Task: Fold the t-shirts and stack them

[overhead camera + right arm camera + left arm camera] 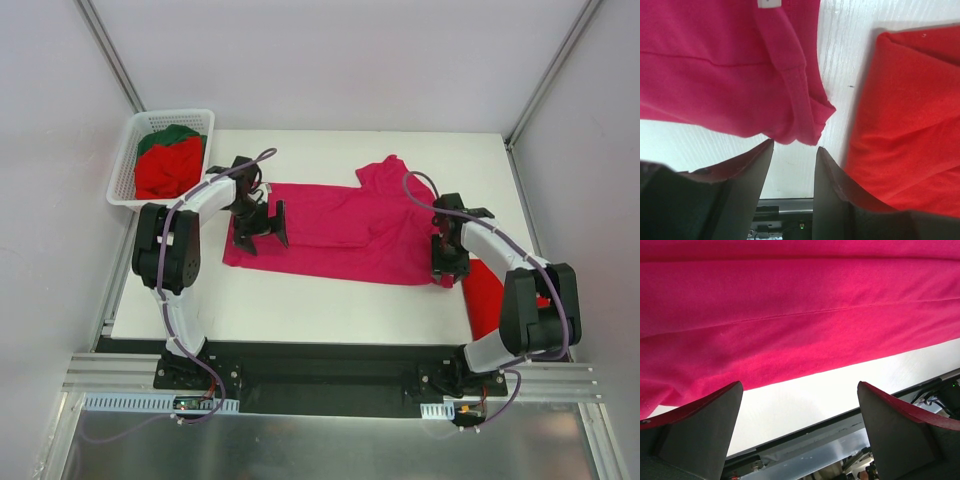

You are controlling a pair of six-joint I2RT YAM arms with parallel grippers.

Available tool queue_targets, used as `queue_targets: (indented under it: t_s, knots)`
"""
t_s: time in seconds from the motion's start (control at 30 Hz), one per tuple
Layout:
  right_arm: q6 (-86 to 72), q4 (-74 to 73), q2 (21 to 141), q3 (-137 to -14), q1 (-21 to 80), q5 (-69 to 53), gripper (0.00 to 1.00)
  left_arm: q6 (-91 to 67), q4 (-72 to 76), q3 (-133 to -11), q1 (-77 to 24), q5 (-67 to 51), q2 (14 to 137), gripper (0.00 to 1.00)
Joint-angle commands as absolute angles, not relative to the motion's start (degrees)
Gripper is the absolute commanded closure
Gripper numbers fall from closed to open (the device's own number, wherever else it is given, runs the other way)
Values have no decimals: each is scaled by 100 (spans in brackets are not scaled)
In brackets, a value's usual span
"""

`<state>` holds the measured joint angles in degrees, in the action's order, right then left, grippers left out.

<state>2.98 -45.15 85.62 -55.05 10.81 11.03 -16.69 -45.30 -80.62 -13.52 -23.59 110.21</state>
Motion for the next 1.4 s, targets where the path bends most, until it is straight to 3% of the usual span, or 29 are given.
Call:
queue_targets:
  t_s: [0.0,0.83,0.93,1.07,1.37]
  knots:
    - [228,-4280,8842,-5809,1064,1362,56,-1591,-4658,-7849,-1397,-2470,10697,1]
    - [281,-4236,9237,-5599,712,1161,58,-1415,-4772,-7770,-1398,-1364,10758,1]
    - [290,-4201,9307,-5599,677,1073,62,-1397,-4851,-7717,-1397,-1091,10723,1]
    - [308,-4297,9413,-5713,659,984,75,-1397,-4852,-7638,-1397,-905,10775,1]
    - [360,-4561,9448,-6090,659,958,82,-1310,-4772,-7804,-1389,-897,11364,1]
